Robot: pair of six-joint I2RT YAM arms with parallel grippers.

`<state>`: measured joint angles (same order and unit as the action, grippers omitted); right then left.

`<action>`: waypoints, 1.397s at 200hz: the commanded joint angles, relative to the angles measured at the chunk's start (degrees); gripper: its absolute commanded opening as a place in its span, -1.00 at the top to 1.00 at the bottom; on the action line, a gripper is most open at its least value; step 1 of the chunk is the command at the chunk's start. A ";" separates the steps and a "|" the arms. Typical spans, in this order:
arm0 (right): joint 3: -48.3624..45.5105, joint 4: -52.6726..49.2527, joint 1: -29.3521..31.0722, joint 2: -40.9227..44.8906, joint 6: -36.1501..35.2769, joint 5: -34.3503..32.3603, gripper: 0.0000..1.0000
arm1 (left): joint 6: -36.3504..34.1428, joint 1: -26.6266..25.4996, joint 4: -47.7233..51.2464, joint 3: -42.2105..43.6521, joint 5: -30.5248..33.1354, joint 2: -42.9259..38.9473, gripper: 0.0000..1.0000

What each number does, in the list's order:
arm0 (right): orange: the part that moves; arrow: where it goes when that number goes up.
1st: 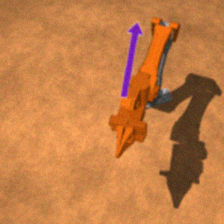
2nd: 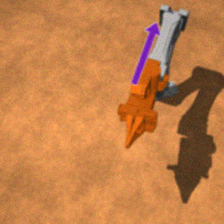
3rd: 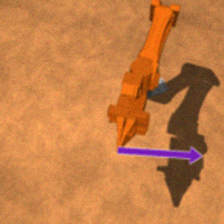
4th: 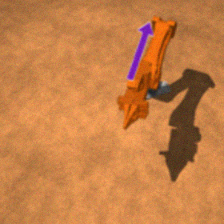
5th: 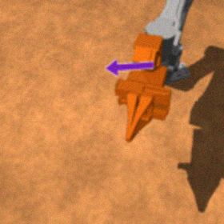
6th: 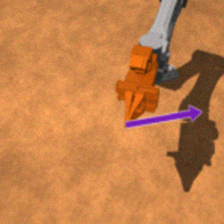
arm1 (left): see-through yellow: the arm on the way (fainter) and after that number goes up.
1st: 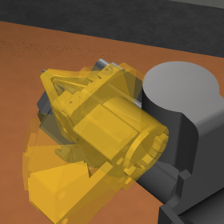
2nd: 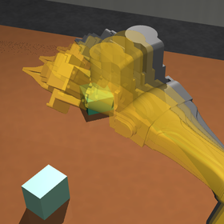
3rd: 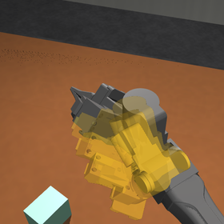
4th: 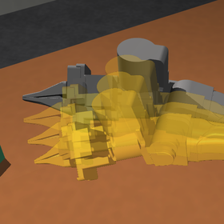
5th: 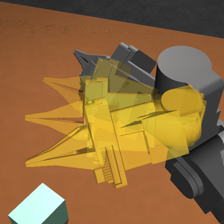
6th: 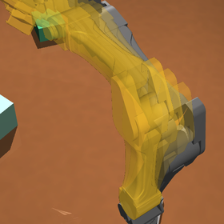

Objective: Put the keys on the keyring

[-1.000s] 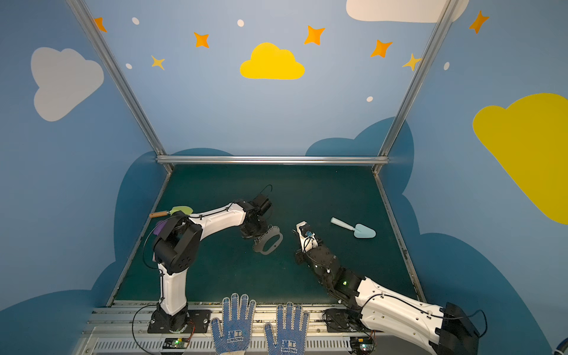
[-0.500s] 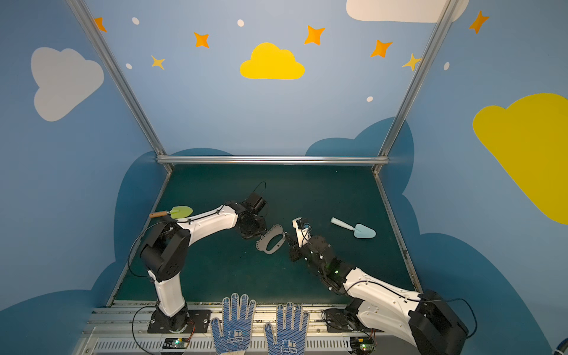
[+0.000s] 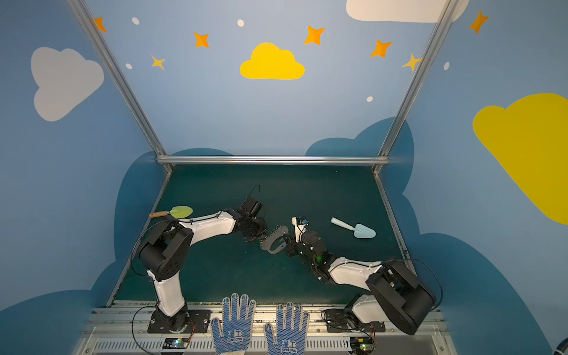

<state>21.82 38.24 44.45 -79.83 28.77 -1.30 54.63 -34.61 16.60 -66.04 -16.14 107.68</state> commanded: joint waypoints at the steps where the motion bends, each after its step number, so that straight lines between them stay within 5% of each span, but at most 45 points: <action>1: 2.57 5.17 -0.19 -3.24 3.54 0.49 1.00 | 1.94 0.16 -3.78 0.72 -1.26 -1.80 0.91; 193: 11.77 4.17 1.61 -20.77 11.89 0.83 1.00 | 5.93 0.73 -11.37 5.95 -2.68 -5.02 0.91; 279: 6.47 -3.20 3.19 -5.26 12.43 4.70 1.00 | 5.71 1.85 -11.68 6.89 -2.56 -5.52 0.91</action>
<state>29.85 39.75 46.78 -89.89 40.60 0.99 60.49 -33.26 6.11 -59.70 -18.41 104.42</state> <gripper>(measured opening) 0.059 0.048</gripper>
